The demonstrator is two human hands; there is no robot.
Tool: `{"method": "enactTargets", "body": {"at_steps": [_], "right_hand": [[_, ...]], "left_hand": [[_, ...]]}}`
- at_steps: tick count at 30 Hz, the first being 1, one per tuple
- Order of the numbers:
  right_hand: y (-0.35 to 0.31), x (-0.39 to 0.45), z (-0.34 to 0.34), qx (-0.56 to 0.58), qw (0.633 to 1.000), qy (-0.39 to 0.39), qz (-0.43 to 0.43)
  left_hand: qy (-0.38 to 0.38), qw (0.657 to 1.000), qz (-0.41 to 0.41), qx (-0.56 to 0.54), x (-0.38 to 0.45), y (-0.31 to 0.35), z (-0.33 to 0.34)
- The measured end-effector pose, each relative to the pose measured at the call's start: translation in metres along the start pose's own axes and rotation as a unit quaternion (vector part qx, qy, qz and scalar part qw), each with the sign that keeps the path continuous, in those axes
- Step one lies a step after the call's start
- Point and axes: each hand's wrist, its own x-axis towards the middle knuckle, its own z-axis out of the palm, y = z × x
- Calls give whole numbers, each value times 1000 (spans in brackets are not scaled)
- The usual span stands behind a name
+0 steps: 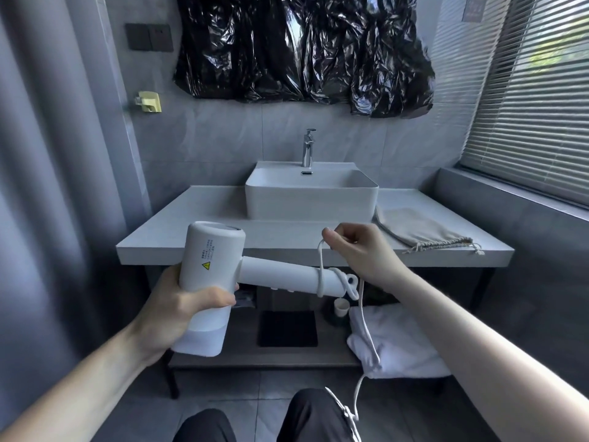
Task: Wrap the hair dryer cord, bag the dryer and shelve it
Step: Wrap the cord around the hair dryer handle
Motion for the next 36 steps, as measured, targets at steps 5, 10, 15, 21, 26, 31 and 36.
{"method": "enactTargets", "body": {"at_steps": [5,10,15,21,26,31,36], "right_hand": [[14,-15,20,76,996,-31,42],[20,-39,43,144,982,-40,114],[28,-62,50,98,977,-137,129],[7,-83,38,-24,982,-176,65],[-24,-91,23,-126,974,-190,0],[-50,-82,5,-165,975,-143,-41],[-45,-53,-4,-130,988,-51,-66]], "left_hand": [[17,998,-28,-59,-1,-2,6],[50,994,-18,-98,6,3,9],[112,989,-13,-96,17,8,4],[165,980,-61,-91,31,-4,-6],[217,970,-92,-60,38,-24,-9],[214,974,-46,54,29,-29,-3],[143,982,-17,119,14,-30,-1]]}}
